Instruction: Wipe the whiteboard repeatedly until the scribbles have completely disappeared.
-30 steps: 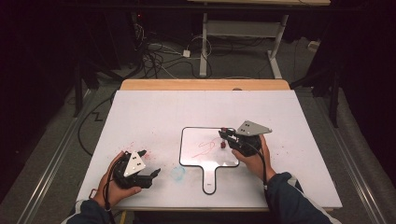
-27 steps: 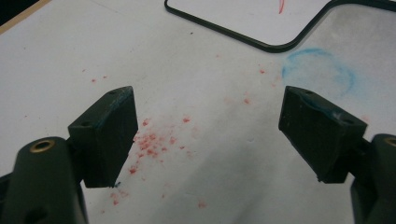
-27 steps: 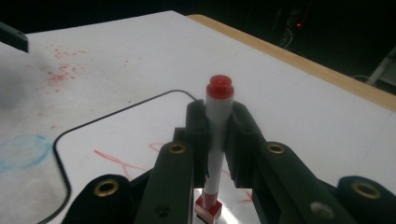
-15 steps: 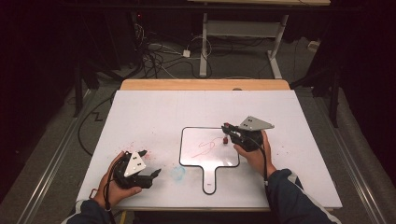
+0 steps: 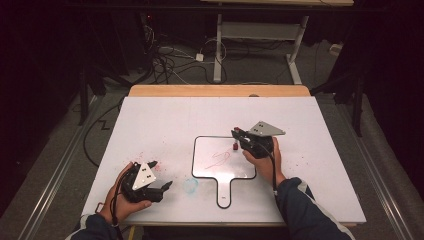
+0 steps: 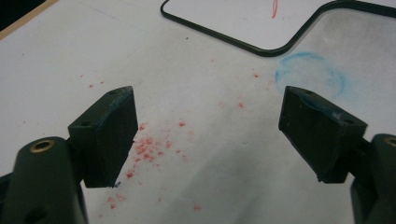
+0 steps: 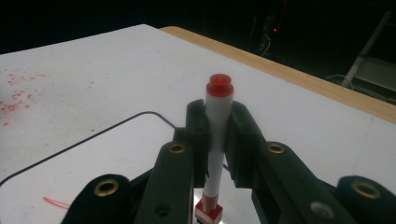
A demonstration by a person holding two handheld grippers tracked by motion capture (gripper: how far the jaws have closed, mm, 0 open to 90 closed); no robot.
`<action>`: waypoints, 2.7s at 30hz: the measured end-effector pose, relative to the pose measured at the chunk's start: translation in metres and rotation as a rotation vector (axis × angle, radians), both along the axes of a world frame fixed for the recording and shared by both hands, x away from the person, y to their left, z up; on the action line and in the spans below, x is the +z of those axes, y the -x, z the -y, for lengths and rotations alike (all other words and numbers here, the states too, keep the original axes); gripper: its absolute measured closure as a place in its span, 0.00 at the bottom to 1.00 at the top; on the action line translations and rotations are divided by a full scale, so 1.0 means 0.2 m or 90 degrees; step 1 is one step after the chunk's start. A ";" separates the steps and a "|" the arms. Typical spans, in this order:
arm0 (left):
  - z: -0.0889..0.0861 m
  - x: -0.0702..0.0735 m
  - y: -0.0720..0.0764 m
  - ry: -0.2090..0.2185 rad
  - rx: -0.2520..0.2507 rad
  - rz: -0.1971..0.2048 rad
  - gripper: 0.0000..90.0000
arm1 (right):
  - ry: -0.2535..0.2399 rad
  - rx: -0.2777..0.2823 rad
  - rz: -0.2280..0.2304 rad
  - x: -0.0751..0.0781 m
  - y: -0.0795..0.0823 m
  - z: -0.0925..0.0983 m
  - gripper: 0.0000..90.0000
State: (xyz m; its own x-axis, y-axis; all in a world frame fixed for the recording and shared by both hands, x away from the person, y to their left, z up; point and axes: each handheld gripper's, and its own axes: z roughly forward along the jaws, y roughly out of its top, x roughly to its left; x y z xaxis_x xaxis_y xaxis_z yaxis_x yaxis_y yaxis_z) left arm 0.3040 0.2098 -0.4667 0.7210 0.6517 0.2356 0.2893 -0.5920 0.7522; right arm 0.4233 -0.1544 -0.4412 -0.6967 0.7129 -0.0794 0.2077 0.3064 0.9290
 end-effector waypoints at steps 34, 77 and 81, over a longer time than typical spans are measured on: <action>0.01 0.01 0.02 -0.006 -0.012 0.007 0.21 | 0.002 0.036 -0.009 0.00 0.04 -0.07 0.90; 0.00 0.01 0.02 -0.002 -0.015 0.003 0.21 | 0.029 0.077 0.007 0.01 0.19 -0.13 0.90; 0.00 0.01 0.02 -0.005 -0.018 0.001 0.21 | 0.017 0.091 0.005 0.00 0.21 -0.16 0.90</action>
State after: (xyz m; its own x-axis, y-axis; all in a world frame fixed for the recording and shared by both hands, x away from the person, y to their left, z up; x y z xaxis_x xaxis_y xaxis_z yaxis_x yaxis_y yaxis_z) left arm 0.3010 0.2092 -0.4651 0.7383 0.6296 0.2420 0.2711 -0.6055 0.7482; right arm 0.3813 -0.1218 -0.4416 -0.7900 0.6045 -0.1029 0.1528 0.3567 0.9217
